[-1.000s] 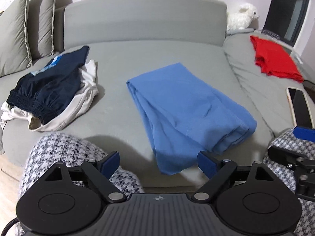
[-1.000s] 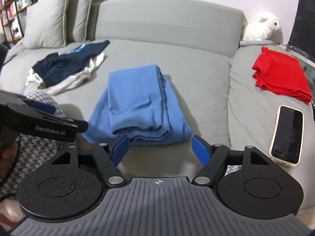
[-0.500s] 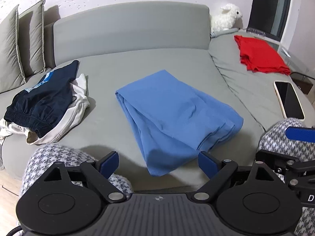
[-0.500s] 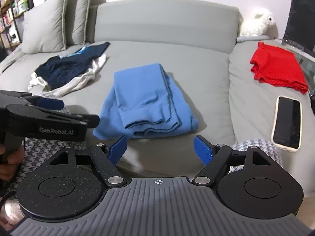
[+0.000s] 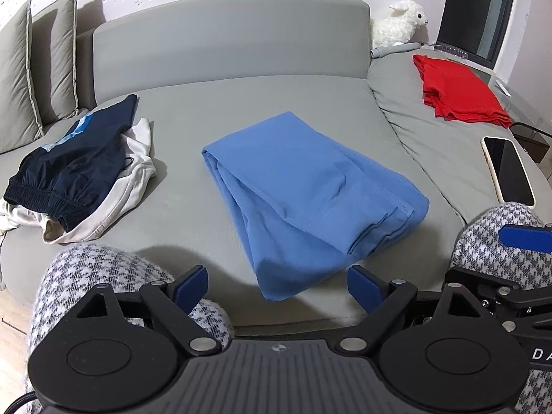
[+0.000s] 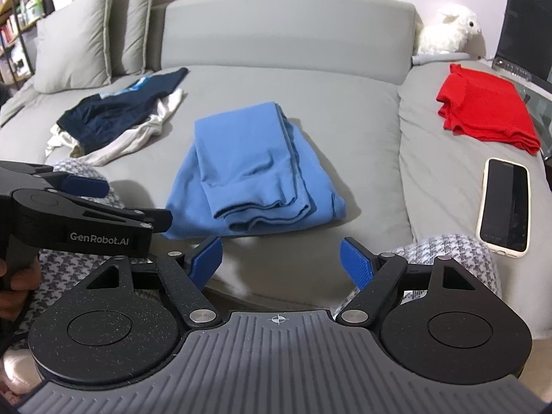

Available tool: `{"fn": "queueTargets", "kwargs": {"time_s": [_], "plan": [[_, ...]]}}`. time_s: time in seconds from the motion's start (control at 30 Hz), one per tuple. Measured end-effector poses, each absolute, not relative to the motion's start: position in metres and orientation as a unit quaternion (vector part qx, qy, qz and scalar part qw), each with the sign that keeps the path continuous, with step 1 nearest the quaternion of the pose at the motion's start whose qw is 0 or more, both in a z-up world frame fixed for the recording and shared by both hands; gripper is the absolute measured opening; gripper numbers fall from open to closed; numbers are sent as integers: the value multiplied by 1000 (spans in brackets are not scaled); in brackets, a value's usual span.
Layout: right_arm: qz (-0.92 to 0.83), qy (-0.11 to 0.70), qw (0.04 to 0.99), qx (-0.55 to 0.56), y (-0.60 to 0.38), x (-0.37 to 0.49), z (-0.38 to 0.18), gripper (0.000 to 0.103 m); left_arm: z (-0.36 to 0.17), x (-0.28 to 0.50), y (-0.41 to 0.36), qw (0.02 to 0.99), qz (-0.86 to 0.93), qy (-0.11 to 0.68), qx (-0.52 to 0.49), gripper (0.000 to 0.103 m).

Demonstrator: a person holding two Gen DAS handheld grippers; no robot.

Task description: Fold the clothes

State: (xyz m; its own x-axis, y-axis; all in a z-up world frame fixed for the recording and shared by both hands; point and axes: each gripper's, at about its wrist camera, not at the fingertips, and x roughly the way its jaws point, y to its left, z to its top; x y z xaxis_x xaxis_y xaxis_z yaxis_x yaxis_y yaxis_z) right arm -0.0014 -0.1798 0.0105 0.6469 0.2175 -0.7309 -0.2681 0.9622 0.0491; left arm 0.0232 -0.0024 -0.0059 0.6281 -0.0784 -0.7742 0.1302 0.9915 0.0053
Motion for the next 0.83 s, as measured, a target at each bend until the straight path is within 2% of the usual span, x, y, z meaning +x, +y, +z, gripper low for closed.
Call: {"fn": "queueTargets", "kwargs": {"time_s": [0.83], "plan": [[133, 401, 906, -36, -179, -1, 8, 82, -7, 24, 0, 903, -57, 426, 24, 87]]}}
